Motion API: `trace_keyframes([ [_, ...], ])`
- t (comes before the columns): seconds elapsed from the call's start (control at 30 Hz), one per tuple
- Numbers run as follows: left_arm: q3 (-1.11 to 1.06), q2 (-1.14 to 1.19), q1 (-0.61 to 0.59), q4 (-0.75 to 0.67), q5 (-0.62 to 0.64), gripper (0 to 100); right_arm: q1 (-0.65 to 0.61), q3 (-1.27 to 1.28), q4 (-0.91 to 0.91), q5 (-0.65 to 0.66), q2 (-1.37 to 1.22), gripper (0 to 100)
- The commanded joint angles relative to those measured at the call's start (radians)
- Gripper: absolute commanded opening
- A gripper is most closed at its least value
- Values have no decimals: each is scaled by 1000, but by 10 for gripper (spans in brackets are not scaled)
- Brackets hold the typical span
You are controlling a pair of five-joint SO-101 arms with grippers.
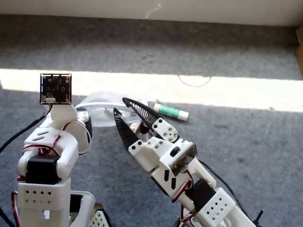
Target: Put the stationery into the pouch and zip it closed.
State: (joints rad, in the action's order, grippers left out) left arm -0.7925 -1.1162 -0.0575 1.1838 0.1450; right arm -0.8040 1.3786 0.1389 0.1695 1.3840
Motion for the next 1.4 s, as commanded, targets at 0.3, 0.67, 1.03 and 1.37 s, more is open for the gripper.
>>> trace_keyframes([
  [0.3,-1,-1,-15,-15,9,11,10,-24,-85,0,-2,94],
  [0.67,-1,-2,-15,-15,-14,11,165,-315,-536,0,-2,94],
  [1.03,-1,-2,-15,-15,-15,11,314,-384,-659,0,-12,94],
  [1.37,-1,-2,-15,-15,-15,11,449,-401,-677,0,-93,94],
])
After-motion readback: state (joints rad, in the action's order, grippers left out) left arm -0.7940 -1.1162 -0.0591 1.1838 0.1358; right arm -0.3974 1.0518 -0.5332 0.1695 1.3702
